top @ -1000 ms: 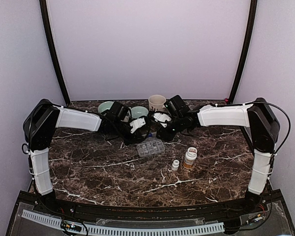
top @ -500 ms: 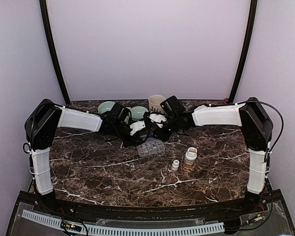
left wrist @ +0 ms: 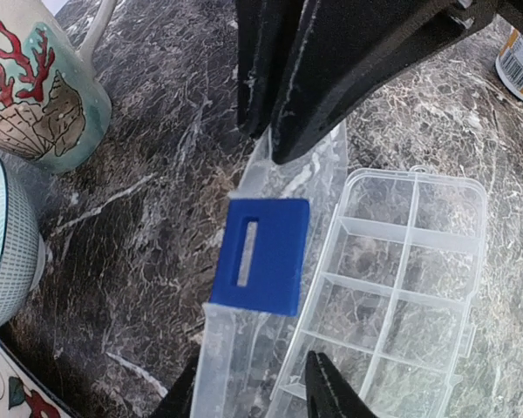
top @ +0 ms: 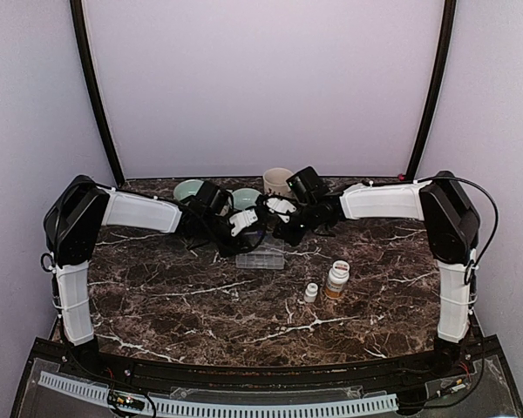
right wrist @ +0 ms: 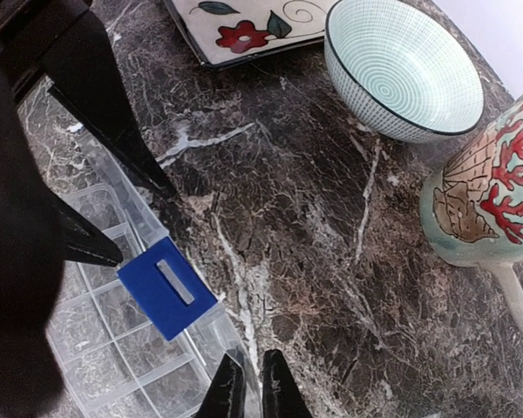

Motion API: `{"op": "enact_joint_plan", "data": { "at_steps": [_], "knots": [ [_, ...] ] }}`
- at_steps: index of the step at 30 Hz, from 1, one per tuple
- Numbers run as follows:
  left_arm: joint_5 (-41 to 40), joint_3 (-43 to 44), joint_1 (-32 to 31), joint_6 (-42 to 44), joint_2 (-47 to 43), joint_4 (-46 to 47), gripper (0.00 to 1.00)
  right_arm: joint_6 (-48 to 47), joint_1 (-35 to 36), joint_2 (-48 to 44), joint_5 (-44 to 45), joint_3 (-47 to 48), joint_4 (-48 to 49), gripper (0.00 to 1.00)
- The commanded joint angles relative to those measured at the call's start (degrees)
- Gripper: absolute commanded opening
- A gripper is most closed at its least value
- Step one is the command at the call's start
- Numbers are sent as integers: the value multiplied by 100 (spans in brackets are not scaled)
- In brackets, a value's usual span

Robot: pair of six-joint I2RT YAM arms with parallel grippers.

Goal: Sort the pills into containers
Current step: Adjust the pill container at the center of the board.

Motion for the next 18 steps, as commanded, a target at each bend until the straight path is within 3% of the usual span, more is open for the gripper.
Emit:
{"op": "enact_joint_plan", "data": {
  "at_steps": [1, 5, 18],
  "knots": [
    [-254, 64, -21, -542, -397, 239, 41, 22, -4, 74, -53, 24, -204, 5],
    [-421, 24, -19, -801, -504, 322, 48, 89, -6, 4, -52, -8, -233, 2],
    [-814, -322, -21, -1475, -723, 694, 51, 693, 2, -378, 495, -299, -214, 1]
  ]
}}
